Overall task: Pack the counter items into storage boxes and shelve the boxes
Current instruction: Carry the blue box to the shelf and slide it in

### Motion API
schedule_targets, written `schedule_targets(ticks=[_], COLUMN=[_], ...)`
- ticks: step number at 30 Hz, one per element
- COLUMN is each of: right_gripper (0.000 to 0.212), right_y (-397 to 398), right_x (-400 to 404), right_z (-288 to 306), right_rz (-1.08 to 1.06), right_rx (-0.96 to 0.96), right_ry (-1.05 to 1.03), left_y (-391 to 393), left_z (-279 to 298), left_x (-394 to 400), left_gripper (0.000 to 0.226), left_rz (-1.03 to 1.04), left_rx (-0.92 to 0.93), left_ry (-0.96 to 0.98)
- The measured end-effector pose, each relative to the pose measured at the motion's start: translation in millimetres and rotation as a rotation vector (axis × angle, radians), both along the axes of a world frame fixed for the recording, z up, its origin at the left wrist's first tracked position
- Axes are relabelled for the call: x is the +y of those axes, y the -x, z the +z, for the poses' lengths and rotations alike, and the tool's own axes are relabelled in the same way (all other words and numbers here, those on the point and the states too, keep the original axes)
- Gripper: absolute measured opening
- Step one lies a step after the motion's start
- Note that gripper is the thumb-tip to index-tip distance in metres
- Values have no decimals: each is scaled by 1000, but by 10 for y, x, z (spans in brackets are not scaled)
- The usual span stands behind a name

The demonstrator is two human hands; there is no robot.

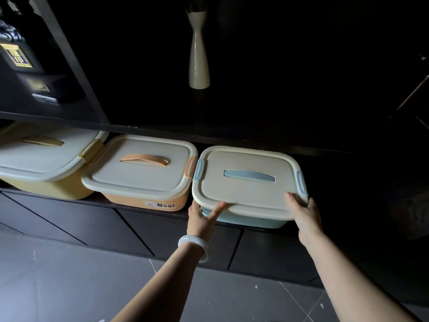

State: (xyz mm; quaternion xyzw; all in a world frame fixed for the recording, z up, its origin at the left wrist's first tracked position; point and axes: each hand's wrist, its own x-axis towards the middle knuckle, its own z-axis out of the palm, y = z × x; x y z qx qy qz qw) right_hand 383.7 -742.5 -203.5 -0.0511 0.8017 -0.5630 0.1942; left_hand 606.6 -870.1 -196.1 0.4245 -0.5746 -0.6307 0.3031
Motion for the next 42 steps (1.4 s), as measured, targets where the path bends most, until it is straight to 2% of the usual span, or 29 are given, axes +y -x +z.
schedule_targets(ticks=[4, 8, 11, 16, 22, 27, 31, 35, 37, 40, 42], right_gripper=[75, 75, 75, 72, 76, 70, 79, 92, 83, 46, 45], right_y=[4, -3, -6, -9, -2, -5, 3, 55, 62, -28, -83], right_x=[14, 7, 1, -1, 4, 12, 14, 53, 112, 266, 389], right_z=[-2, 9, 8, 12, 16, 38, 49, 66, 95, 194, 209], right_rz=[10, 4, 0, -1, 11, 24, 29, 94, 145, 205, 168], right_rx=[2, 5, 3, -5, -21, -29, -24, -108, -206, -278, -299], right_ry=[-8, -6, 1, 12, 11, -6, -36, -66, 26, 216, 239], left_y=[-22, -23, -27, -35, -41, -44, -43, -50, -69, -114, -158], left_z=[-1, 0, 9, 49, 44, 56, 32, 23, 29, 5, -25], left_x=[11, 17, 5, 9, 7, 6, -5, -6, -25, -1, 84], left_gripper=[57, 63, 44, 61, 56, 51, 49, 67, 70, 69, 73], left_rz=[-10, 7, 26, 44, 57, 43, 33, 13, -33, -146, -204], left_rx=[-31, -36, -89, -146, -197, -188, -181, -187, -201, -314, -478], left_ry=[8, -43, -40, -26, -31, -40, -35, 4, 61, 203, 241])
